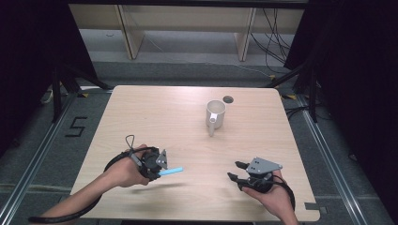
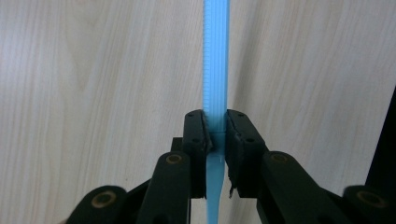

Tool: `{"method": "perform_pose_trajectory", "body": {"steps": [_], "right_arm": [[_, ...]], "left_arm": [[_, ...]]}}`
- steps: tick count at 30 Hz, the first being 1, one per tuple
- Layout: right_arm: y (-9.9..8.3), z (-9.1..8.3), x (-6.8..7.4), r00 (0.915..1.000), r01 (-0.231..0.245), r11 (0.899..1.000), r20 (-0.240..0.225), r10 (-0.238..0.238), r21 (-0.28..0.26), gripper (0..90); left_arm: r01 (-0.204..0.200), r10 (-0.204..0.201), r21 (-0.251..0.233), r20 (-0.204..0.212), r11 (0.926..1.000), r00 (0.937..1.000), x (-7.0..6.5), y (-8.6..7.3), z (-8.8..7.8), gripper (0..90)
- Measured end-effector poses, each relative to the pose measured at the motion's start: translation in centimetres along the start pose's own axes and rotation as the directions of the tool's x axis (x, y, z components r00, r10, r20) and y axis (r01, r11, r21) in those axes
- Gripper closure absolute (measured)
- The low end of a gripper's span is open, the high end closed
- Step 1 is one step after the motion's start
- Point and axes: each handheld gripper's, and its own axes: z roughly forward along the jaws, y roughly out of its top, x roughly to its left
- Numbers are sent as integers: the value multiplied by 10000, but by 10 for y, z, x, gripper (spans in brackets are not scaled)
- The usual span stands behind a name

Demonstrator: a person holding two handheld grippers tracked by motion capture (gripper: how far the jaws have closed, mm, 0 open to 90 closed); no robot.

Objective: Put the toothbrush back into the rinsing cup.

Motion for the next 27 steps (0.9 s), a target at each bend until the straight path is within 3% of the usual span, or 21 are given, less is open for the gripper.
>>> {"method": "perform_pose_trajectory", "body": {"steps": [2,4,7,12,15,16,18,19,23,27], "right_arm": [[6,4,4,9994,80,9999,-331,-85,-153,487],[11,9,6,9968,594,9978,-511,-608,-289,486],[19,15,13,9940,756,9968,-777,-774,-268,487],[34,25,24,9796,1462,9878,-1316,-1521,-536,486],[39,29,28,9746,1511,9868,-1582,-1584,-575,486],[43,33,30,9665,1722,9832,-1822,-1805,-605,486],[46,38,33,9615,1810,9813,-1981,-1907,-663,487],[47,39,35,9620,1628,9847,-2119,-1725,-623,488],[51,45,37,9472,1992,9762,-2384,-2143,-861,495],[54,48,40,9403,1929,9775,-2687,-2089,-848,504]], "left_arm": [[-243,243,-88,-52,9997,9997,0,3,-2,780],[-361,360,-176,-49,9992,9993,0,6,-4,780],[-613,610,-335,-86,9976,9981,-1,10,-4,780],[-1041,1035,-535,-148,9931,9945,-5,19,-5,779],[-1123,1118,-572,-118,9920,9937,-7,22,-6,780],[-1320,1314,-603,-132,9894,9912,-9,26,-6,779],[-1459,1455,-616,-116,9874,9893,-10,29,-6,780],[-1457,1454,-656,-88,9872,9893,-11,30,-6,780],[-1640,1635,-789,-123,9833,9865,-13,36,-5,780],[-1812,1807,-839,-127,9799,9835,-16,42,-5,780]]}}
